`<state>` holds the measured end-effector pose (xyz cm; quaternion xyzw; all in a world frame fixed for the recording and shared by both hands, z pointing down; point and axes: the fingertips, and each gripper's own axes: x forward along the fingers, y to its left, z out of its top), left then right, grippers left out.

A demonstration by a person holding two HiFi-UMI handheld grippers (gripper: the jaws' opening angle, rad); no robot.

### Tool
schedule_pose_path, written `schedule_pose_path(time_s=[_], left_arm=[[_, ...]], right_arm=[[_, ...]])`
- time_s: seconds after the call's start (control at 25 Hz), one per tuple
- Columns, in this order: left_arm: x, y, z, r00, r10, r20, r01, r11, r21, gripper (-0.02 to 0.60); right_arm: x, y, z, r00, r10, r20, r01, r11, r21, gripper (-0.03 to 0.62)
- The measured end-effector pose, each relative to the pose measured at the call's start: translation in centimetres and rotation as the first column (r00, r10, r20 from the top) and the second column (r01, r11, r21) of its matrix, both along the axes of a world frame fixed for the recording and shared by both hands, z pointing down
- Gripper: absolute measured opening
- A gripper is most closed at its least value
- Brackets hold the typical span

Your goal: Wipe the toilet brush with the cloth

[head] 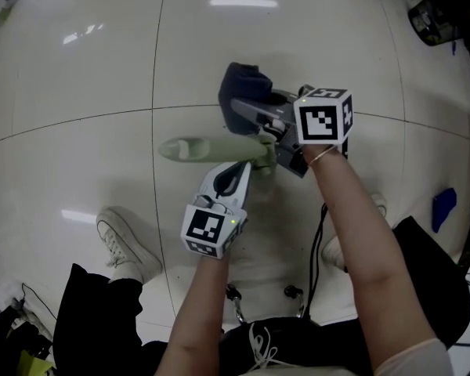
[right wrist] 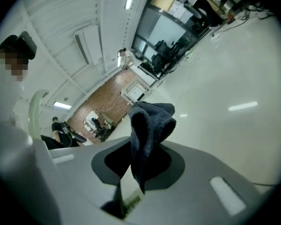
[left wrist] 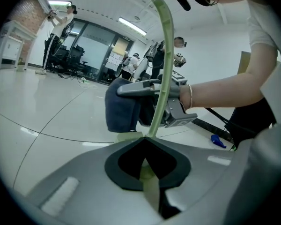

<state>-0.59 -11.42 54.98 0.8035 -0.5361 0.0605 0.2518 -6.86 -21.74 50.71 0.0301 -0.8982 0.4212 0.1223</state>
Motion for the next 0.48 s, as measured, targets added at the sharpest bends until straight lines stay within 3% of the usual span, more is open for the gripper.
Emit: schedule_pose_path(time_s=[0.24,0.48], left_arm=[[0.0,0.3,-0.1,1.000,-0.016,0.000,0.016,1.000,0.005,0.006],[0.1,0.5,0.0,1.000,-0.017,0.016,0.017,1.000,0.007,0.006]], right_arm=[[-2.7,2.9,4.5,0.955,-0.257,-0.146,0.257,0.966,-0.019,0.066],[-1.1,3.2,7.1,0.932,-0.309,-0.189,0.291,0.949,-0.119,0.064]])
